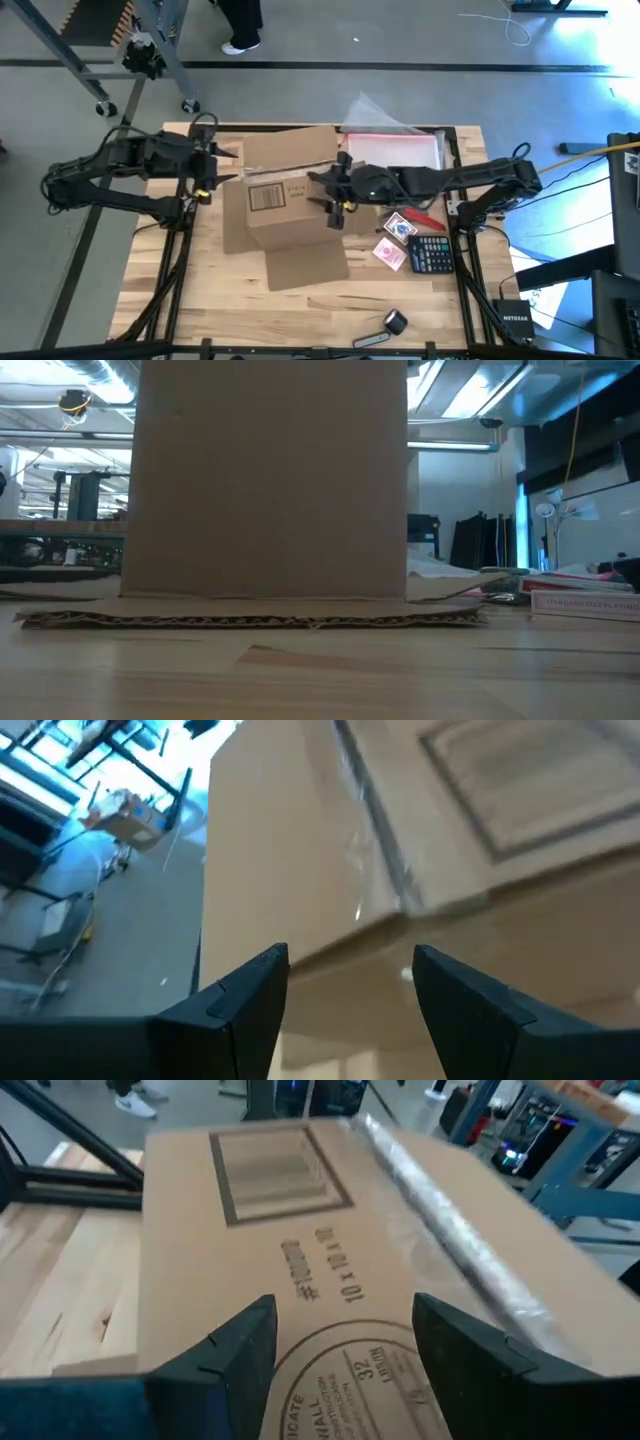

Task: Unpack boxes
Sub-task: Break down box until it is fully flat

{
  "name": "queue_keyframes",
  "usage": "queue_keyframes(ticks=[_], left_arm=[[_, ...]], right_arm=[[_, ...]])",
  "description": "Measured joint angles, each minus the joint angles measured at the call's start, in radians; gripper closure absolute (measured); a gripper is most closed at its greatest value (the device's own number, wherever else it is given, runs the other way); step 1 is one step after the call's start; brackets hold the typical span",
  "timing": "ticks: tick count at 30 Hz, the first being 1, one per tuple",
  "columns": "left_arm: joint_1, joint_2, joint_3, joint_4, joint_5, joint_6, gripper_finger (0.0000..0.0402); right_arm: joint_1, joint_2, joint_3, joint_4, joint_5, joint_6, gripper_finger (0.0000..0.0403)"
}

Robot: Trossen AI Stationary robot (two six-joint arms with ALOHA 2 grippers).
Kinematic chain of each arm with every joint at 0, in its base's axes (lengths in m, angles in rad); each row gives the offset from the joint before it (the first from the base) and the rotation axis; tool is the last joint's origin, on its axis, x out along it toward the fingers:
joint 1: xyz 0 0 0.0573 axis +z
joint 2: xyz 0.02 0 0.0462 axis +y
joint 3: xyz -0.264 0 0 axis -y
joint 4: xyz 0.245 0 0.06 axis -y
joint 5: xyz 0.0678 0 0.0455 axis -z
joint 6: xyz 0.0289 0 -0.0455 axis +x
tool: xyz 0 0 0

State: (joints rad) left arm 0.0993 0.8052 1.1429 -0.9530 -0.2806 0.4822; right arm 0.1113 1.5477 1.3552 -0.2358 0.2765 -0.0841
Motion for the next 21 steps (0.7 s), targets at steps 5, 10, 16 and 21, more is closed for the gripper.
queue_keyframes(ticks=[5, 10, 16, 21], left_arm=[[0.0, 0.005, -0.057, 0.054, -0.082, 0.083, 0.0192], [0.0, 0.008, -0.059, 0.112, -0.094, 0.165, 0.0192], [0.0, 0.008, -0.059, 0.041, -0.104, 0.215, 0.0192], [-0.001, 0.026, -0.06, 0.067, -0.104, 0.229, 0.0192]], right_arm=[[-0.002, 0.031, 0.001, 0.009, -0.014, 0.001, 0.0178], [-0.001, 0.038, 0.002, 0.012, -0.025, 0.003, 0.0178], [-0.001, 0.038, 0.002, 0.009, -0.026, 0.003, 0.0178], [-0.001, 0.038, 0.002, 0.007, -0.026, 0.002, 0.0178]])
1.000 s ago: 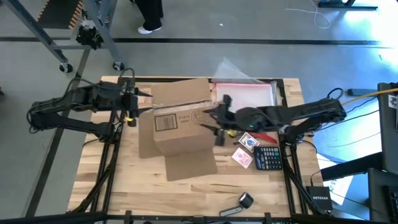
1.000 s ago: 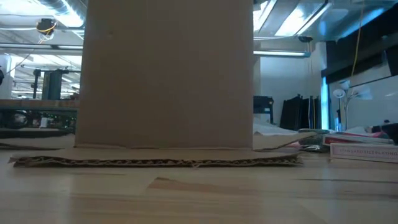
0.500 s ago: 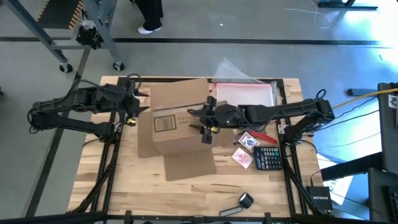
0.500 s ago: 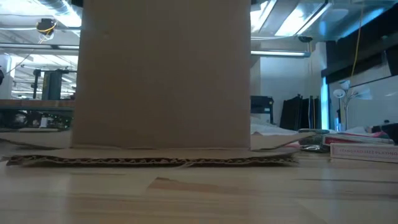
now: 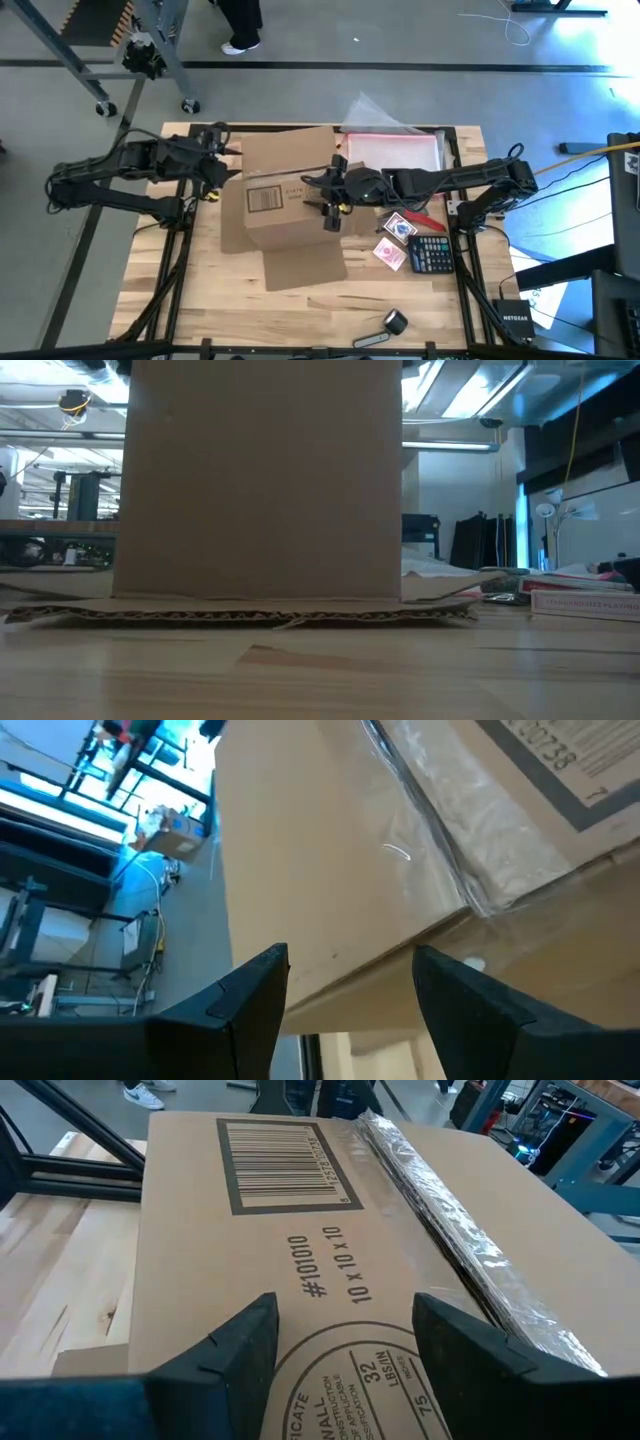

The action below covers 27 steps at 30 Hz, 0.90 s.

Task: Unpack boxes
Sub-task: Break down box until it is fully flat

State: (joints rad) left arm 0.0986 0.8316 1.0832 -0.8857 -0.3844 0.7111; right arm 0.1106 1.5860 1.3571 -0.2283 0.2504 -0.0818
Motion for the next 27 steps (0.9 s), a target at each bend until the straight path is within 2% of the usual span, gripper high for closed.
queue_keyframes(ticks=[8, 15, 27], left_arm=[[0.001, 0.061, 0.001, 0.038, -0.011, 0.057, 0.0192], [-0.001, 0.059, 0.001, 0.125, 0.0, 0.06, 0.0192], [-0.057, 0.069, 0.004, 0.207, 0.072, 0.039, 0.0192]], right_arm=[[0.0, 0.0, 0.0, -0.006, -0.003, -0.001, 0.0178], [0.001, 0.0, -0.001, -0.004, -0.042, -0.001, 0.0178], [0.0, 0.002, -0.001, -0.002, -0.039, -0.001, 0.0178]])
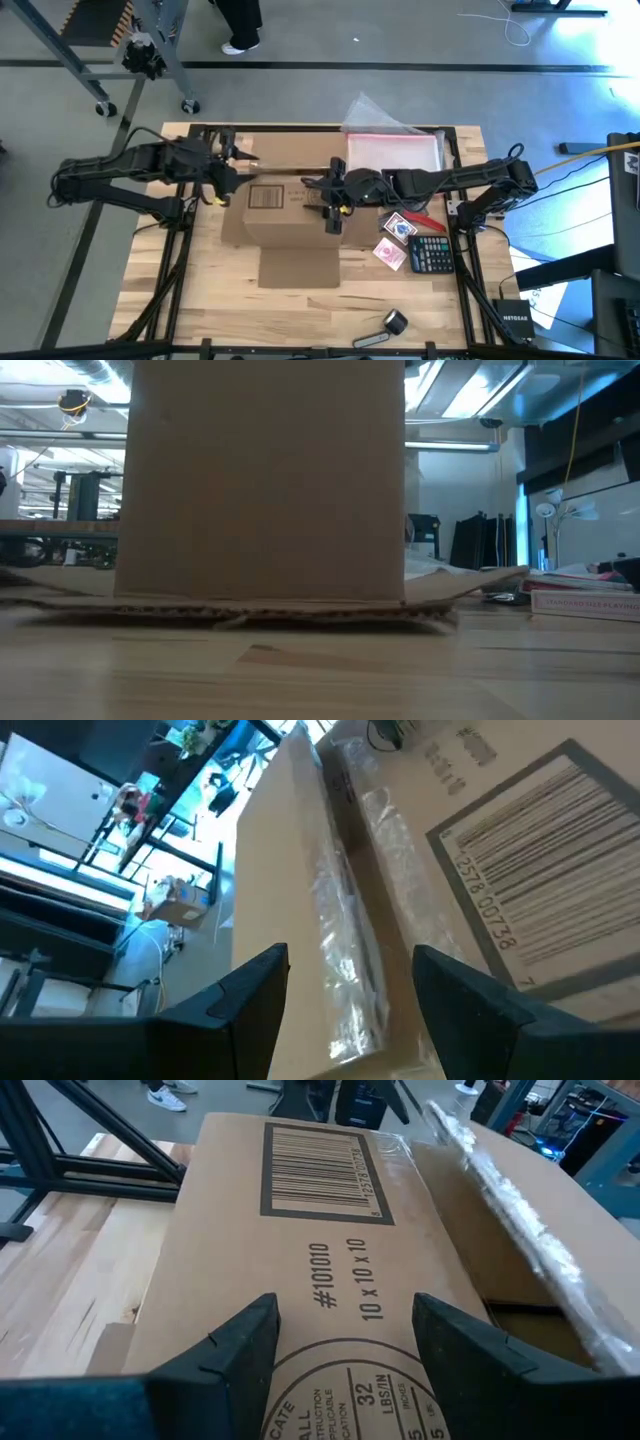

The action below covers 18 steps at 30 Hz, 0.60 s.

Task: Unpack boxes
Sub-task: Break down box until it is fully flat

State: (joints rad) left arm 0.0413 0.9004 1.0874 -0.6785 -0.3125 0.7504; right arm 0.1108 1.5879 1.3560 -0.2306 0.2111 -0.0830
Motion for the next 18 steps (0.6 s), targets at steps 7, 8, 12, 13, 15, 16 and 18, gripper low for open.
queue_keyframes(ticks=[7, 8, 12, 13, 15, 16, 18], left_arm=[[0.0, 0.026, 0.0, 0.123, -0.188, -0.011, 0.0192], [0.0, 0.028, 0.0, 0.151, -0.239, -0.006, 0.0192], [0.007, 0.03, 0.0, 0.293, -0.421, 0.016, 0.0192], [0.016, 0.029, 0.0, 0.325, -0.435, 0.015, 0.0192], [0.043, 0.028, 0.0, 0.384, -0.44, -0.005, 0.0192], [0.06, 0.029, 0.0, 0.396, -0.438, -0.016, 0.0192], [0.085, 0.03, 0.0, 0.383, -0.415, -0.033, 0.0192]], right_arm=[[0.0, 0.0, 0.0, -0.001, 0.002, 0.0, 0.0178], [0.0, 0.0, 0.0, -0.001, 0.002, 0.002, 0.0178], [0.0, 0.0, 0.0, -0.002, 0.001, 0.02, 0.0178], [0.0, 0.0, 0.0, -0.003, -0.004, 0.024, 0.0178], [0.0, 0.0, 0.0, -0.002, -0.013, 0.026, 0.0178], [0.0, 0.0, -0.001, -0.002, -0.013, 0.026, 0.0178], [0.0, 0.0, -0.001, -0.003, -0.014, 0.026, 0.0178]])
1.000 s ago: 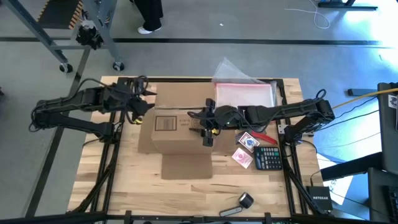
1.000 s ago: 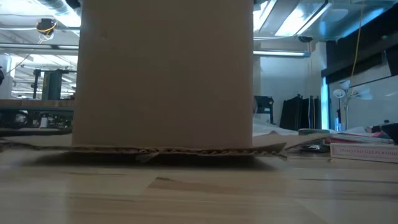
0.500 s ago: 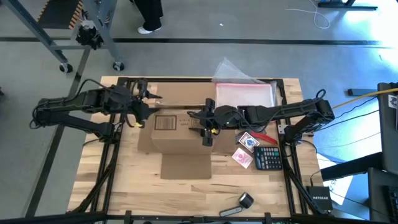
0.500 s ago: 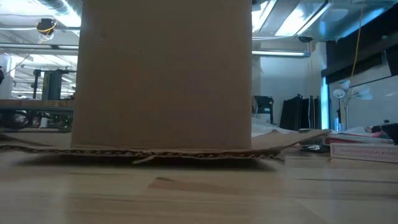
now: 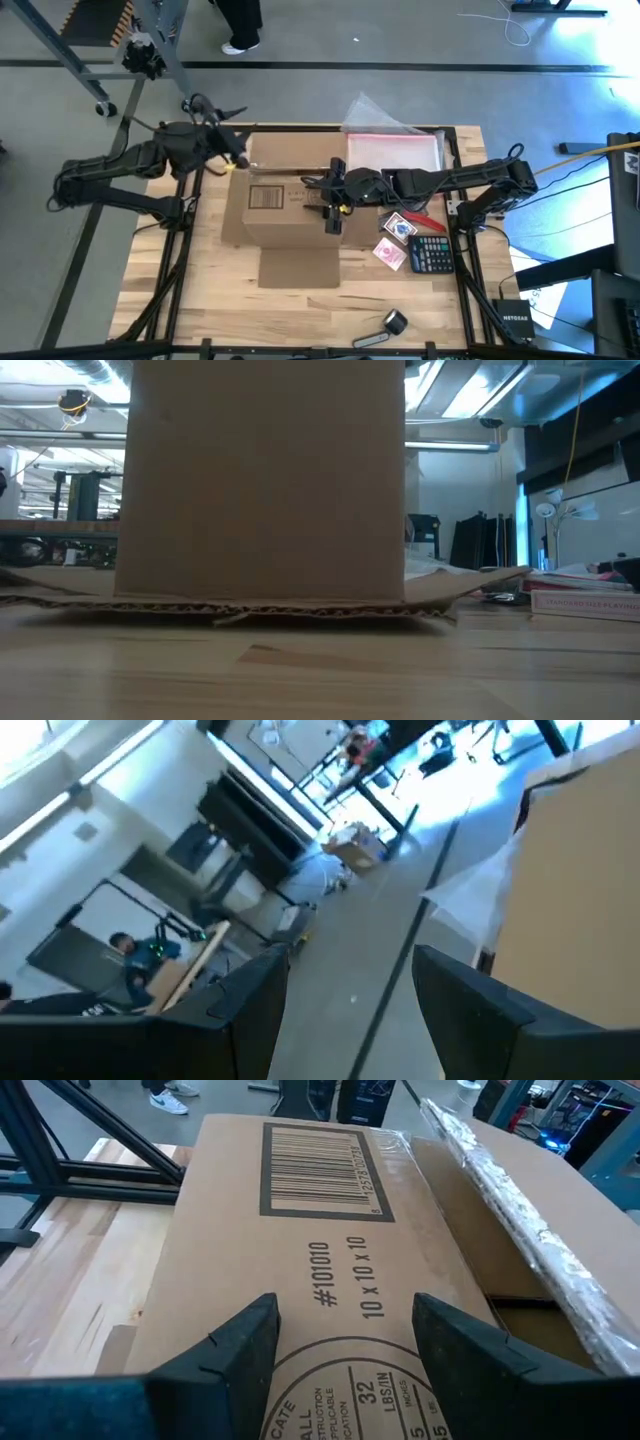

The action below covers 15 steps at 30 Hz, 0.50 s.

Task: Unpack boxes
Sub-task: Break down box until it is fully flat

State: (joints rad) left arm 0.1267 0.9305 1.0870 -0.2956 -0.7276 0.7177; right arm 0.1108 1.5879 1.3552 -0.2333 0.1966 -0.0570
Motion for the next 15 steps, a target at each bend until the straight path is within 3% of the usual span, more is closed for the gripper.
queue_keyframes(ticks=[4, 8, 10, 15], left_arm=[[-0.006, -0.005, 0.029, -0.161, 0.117, -0.05, 0.0192], [-0.007, -0.002, 0.113, -0.392, 0.383, -0.221, 0.0192], [-0.002, 0.002, 0.128, -0.459, 0.464, -0.268, 0.0192], [-0.001, 0.024, 0.098, -0.508, 0.478, -0.27, 0.0192]], right_arm=[[0.0, 0.0, 0.0, 0.0, -0.006, 0.0, 0.0178], [0.0, 0.0, 0.0, 0.0, -0.006, 0.0, 0.0178], [0.0, 0.0, 0.0, 0.0, -0.006, 0.0, 0.0178], [0.0, 0.0, 0.0, 0.0, -0.006, -0.003, 0.0178]])
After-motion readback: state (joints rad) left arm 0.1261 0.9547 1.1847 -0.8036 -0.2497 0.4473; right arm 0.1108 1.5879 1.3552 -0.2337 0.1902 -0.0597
